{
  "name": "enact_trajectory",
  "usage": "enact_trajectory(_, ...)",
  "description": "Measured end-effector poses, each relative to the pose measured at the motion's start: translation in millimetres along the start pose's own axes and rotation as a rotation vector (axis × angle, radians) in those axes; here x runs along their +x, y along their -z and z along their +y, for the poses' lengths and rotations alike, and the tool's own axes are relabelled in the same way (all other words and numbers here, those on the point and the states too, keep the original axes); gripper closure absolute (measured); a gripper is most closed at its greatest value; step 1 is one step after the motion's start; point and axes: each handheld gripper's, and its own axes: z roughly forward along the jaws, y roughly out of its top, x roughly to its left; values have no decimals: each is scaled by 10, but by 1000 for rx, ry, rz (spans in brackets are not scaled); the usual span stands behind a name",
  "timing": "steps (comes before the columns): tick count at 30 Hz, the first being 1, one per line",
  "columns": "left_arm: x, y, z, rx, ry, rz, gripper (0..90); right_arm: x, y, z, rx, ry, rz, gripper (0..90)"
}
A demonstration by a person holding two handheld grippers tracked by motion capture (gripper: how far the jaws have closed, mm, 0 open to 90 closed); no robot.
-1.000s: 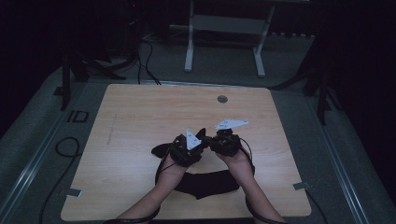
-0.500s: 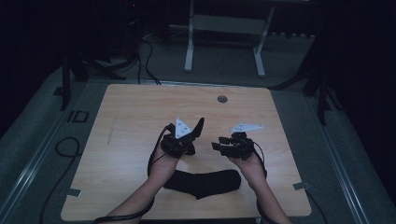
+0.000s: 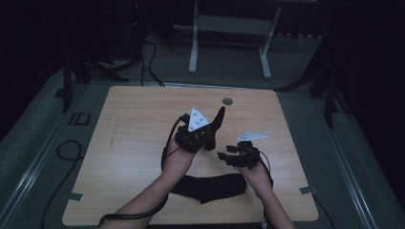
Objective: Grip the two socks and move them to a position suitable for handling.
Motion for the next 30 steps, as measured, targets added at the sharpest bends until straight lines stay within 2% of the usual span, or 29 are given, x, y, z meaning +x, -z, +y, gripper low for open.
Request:
enact_trajectory(2,-19,-2,31,-9,3,-11,873,61,-70,-41,27,32,-5,424)
enact_trajectory(3,-73,-2,81,-24,3,-27,873,83,-117,-61,42,47,-21,416)
enact_trajectory(5,-131,2,112,-33,-8,-37,873,78,-166,-75,50,41,-28,412)
enact_trajectory(8,-180,18,132,-43,-13,-52,873,6,-180,-75,28,-14,-68,406)
enact_trajectory(10,-191,24,133,-46,-10,-60,873,-48,-159,-67,5,-47,-110,395)
enact_trajectory(12,-197,26,129,-47,-8,-66,873,-97,-133,-54,-26,-72,-128,401)
enact_trajectory(14,-202,32,113,-50,-15,-51,873,-117,-109,-39,-49,-70,-139,543)
enact_trajectory(16,-160,35,88,-47,5,-58,873,-135,-76,-32,-74,-64,-157,743)
enact_trajectory(18,-112,33,56,-40,18,-52,872,-157,-40,-27,-87,-60,-164,884)
enact_trajectory(20,-60,32,6,-38,24,-28,872,-176,-7,-15,-82,-57,-168,888)
enact_trajectory(24,81,1,-176,-14,63,-9,870,-198,85,-17,-89,-19,-229,887)
enact_trajectory(26,141,-38,-318,13,81,6,869,-229,121,-30,-82,-15,-247,885)
enact_trajectory(28,211,-82,-490,46,118,13,869,-252,140,-54,-71,-9,-258,885)
enact_trajectory(30,281,-130,-680,80,156,19,868,-259,127,-84,-34,7,-255,884)
